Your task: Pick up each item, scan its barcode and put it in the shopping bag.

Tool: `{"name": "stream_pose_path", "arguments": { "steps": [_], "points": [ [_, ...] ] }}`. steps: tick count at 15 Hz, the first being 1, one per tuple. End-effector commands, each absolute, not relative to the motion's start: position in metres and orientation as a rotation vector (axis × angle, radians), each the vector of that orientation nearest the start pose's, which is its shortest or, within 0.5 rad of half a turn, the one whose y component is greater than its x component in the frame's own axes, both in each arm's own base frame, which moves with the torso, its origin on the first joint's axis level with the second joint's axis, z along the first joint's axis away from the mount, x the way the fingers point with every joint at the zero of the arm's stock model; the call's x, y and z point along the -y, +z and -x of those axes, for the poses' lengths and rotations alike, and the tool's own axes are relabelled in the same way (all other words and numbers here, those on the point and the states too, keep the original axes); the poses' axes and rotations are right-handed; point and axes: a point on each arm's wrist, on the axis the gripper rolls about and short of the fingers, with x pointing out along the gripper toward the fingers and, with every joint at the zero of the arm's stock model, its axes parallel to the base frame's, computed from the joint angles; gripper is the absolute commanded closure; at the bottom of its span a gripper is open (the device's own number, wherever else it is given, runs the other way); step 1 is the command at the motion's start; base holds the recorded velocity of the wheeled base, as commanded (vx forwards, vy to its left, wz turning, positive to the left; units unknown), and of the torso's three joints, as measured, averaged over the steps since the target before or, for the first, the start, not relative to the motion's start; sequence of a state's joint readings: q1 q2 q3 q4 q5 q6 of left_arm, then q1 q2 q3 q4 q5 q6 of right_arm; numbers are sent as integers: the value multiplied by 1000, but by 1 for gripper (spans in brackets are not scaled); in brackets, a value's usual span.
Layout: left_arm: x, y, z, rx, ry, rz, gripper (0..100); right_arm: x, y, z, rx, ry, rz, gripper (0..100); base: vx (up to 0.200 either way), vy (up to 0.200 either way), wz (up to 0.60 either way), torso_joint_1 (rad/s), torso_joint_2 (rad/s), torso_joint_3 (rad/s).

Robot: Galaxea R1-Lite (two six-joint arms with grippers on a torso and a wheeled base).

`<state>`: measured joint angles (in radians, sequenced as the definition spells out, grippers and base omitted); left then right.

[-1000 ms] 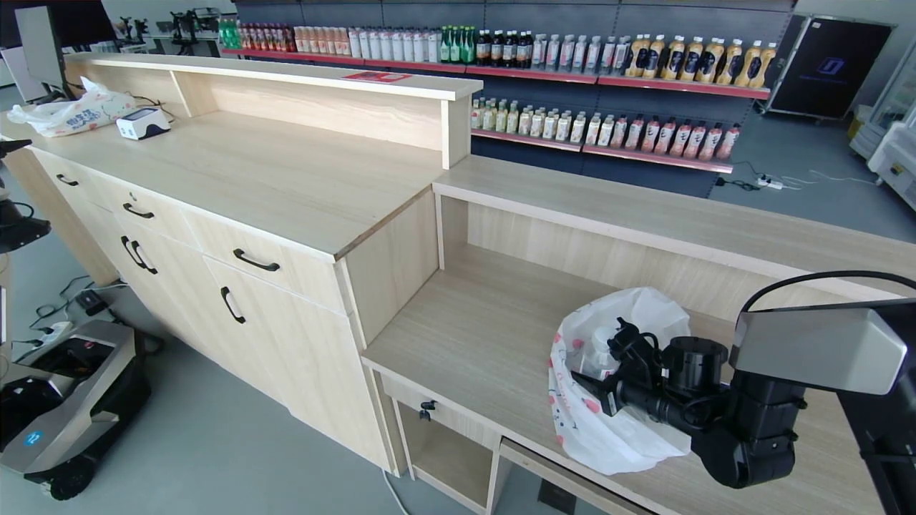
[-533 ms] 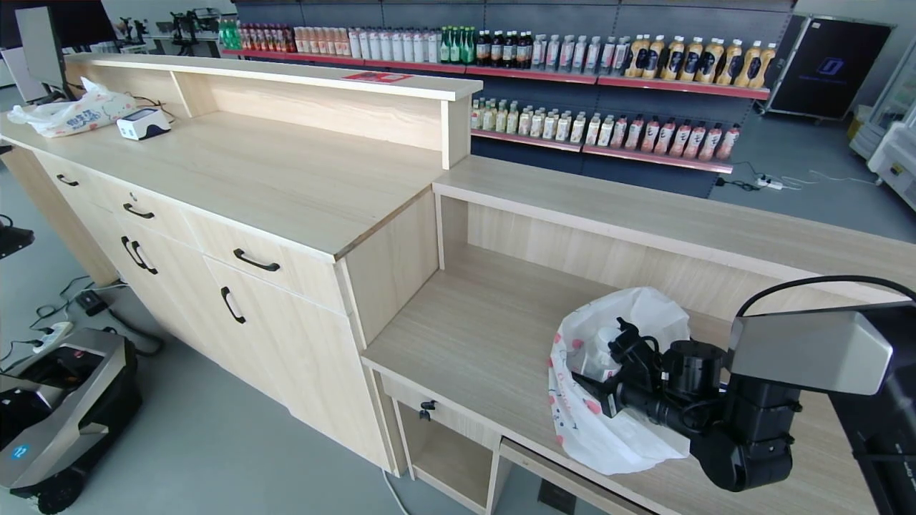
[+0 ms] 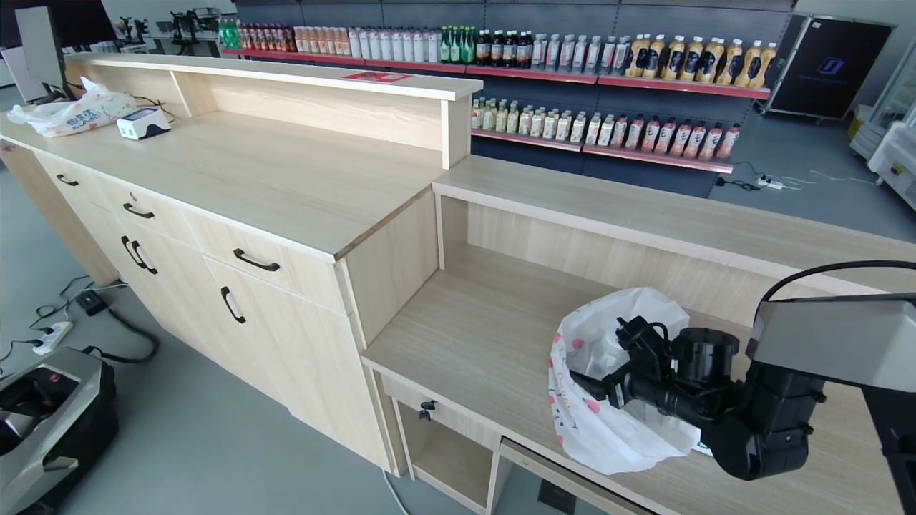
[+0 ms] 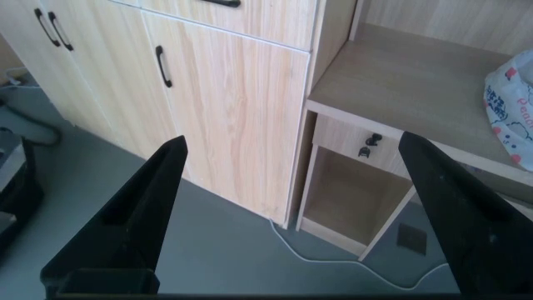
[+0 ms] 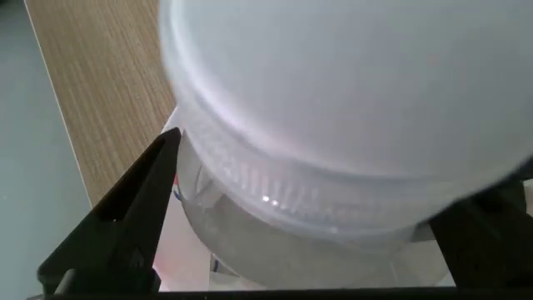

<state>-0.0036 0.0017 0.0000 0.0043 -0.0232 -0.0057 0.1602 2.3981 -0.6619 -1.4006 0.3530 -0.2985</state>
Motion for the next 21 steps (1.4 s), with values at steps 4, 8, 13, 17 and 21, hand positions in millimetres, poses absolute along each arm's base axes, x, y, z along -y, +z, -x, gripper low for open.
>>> {"name": "stream_pose_path", "arguments": {
  "steps": [4,8,13,17,21],
  "points": [
    [0,75,23,-6,-28,6,0,-63,88,-324,-261,559,252,0,0,0,0,0,0,0],
    [0,75,23,-6,-28,6,0,-42,165,-258,-199,478,318,0,0,0,0,0,0,0],
    [0,75,23,-6,-28,6,0,-5,194,-214,-206,363,496,0,0,0,-120,0,1,1],
    [0,75,23,-6,-26,6,0,8,202,-212,-187,265,477,0,0,0,-600,2,-2,-1],
    [0,75,23,-6,-26,6,0,11,203,-201,-234,61,340,0,0,0,-600,10,1,4]
  ]
}}
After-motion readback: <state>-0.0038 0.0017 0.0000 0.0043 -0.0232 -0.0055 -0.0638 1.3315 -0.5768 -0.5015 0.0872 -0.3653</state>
